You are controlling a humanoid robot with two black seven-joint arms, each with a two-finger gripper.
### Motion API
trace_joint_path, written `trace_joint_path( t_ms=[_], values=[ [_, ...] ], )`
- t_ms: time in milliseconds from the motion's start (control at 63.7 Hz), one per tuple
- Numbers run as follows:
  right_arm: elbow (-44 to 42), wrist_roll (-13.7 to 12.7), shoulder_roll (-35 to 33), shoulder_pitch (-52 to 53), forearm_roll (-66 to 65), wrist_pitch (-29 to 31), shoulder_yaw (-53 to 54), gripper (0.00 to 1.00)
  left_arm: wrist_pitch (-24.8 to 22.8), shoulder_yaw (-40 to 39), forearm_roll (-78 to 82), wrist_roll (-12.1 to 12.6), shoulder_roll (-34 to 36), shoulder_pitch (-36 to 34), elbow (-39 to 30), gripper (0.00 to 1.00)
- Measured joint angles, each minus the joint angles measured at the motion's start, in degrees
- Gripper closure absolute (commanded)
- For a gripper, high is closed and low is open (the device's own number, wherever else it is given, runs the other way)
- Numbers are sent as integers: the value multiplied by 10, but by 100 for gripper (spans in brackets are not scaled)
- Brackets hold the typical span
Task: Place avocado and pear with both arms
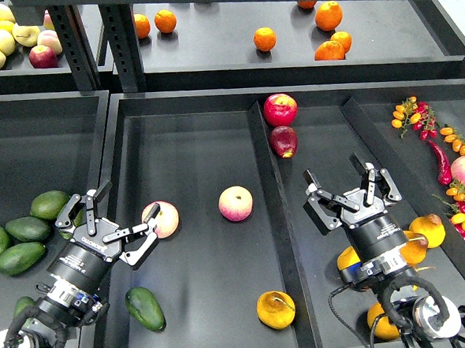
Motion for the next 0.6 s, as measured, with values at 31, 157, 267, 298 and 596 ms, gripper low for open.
trace_joint_path(
  t_ms=[31, 157, 267, 298, 596],
  values=[
    [0, 0, 0, 0, 0, -2, 0, 0, 0, -1, 0, 1, 0, 0, -1, 1],
    [0, 0, 0, 0, 0, -6, -1, 0, 2, 0, 1, 6, 0, -3, -5, 1],
    [0, -1, 0, 2, 0, -11, -2, 0, 4, 9, 9, 9, 0, -20, -9, 1],
    [0, -1, 0, 2, 0, -18, -2, 0, 5, 22, 27, 12, 9, -36, -9, 1],
    [-1, -1, 0, 10, 0, -29, 1, 0, 7, 127, 64, 71, 158, -143, -3, 1]
  ],
)
